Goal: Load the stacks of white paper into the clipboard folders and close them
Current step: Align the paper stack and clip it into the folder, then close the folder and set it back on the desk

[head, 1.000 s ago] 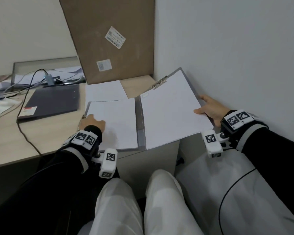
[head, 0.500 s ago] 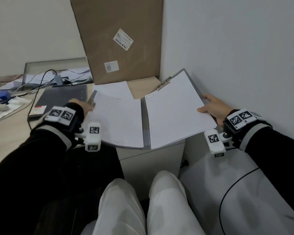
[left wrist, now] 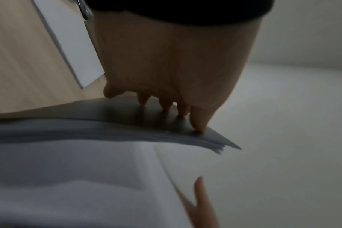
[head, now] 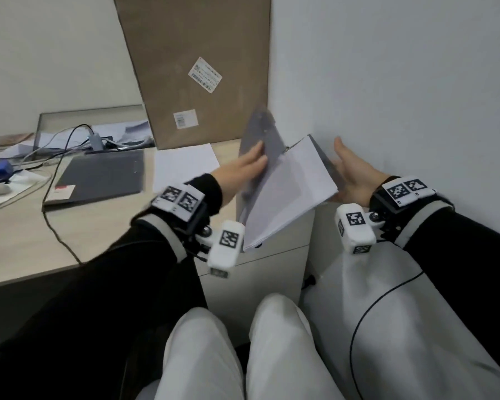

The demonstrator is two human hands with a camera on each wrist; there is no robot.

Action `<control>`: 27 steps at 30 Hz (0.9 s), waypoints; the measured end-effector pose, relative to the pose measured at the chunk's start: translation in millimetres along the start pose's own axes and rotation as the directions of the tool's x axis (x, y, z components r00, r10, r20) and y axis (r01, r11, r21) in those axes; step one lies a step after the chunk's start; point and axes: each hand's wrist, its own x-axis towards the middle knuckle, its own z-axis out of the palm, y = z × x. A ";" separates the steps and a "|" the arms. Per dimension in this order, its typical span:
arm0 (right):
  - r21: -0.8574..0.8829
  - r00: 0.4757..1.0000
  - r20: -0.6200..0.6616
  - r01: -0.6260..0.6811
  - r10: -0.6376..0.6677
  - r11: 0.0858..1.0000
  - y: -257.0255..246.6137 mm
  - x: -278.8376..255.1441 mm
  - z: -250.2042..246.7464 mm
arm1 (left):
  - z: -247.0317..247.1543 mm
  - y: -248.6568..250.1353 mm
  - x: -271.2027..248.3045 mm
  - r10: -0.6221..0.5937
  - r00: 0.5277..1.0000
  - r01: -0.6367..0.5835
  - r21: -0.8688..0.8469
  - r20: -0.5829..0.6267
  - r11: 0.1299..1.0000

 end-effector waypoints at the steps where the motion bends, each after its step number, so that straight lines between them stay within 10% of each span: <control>1: 0.038 1.000 0.016 -0.001 0.000 0.999 -0.7 0.2 0.4 | 9.0 -8.5 4.4 -0.005 1.000 0.003 0.086 0.015 0.996; 7: 0.024 0.986 -0.160 0.042 -0.038 0.999 16.3 7.1 -3.3 | 38.4 -59.2 15.8 -0.190 0.976 0.109 0.512 0.107 0.852; 14: 0.046 0.962 -0.173 0.222 -0.211 0.974 23.9 23.8 -10.6 | 9.1 -88.4 24.9 -0.346 0.921 0.384 0.258 -0.181 0.887; 20: 0.068 0.953 -0.264 0.171 -0.147 0.983 12.9 62.0 -6.4 | -4.2 -107.0 48.9 -0.421 0.897 0.365 -0.315 -0.132 0.876; 27: 0.273 0.888 -0.459 0.093 0.044 0.957 17.8 117.7 -11.1 | -24.8 -114.8 106.9 -0.388 0.866 0.308 -0.273 -0.316 0.911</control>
